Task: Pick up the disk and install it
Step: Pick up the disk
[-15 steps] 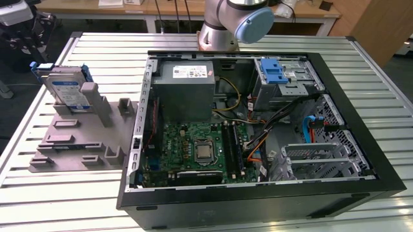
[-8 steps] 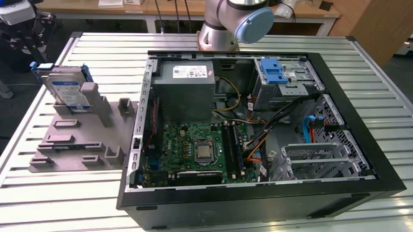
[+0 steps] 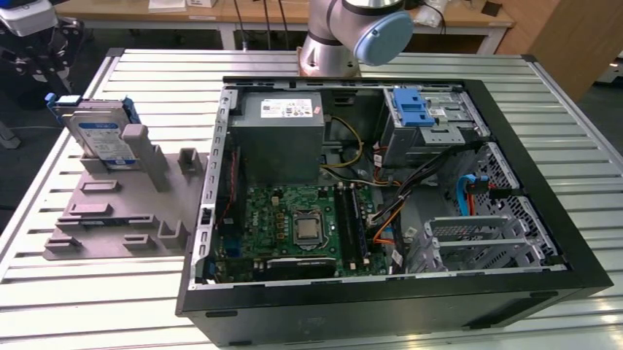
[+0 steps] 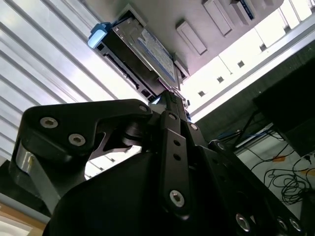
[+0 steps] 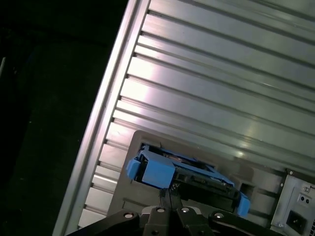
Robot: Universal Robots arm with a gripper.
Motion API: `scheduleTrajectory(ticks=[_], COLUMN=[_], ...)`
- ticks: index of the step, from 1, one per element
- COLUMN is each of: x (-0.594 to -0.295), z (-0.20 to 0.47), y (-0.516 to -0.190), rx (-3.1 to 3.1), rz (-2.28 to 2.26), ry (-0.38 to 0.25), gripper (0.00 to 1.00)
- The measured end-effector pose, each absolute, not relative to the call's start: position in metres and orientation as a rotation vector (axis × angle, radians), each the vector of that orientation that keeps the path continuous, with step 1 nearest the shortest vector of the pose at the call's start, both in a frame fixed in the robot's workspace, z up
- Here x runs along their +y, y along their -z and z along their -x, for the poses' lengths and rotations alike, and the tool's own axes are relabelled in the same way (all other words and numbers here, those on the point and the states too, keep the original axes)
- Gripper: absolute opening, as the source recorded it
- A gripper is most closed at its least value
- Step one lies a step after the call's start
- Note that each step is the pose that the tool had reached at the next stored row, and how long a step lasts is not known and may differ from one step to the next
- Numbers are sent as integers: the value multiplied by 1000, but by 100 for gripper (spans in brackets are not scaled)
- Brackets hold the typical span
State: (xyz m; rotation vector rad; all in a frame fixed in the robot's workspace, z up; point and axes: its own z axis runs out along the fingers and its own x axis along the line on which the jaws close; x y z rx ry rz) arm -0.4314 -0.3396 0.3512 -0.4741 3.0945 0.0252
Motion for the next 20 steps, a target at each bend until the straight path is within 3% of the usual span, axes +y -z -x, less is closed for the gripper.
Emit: scheduleTrajectory(ticks=[20], x=[-340], z=[431], y=[-351], rx=[3065], rz=[643], ry=[-26], gripper=[11])
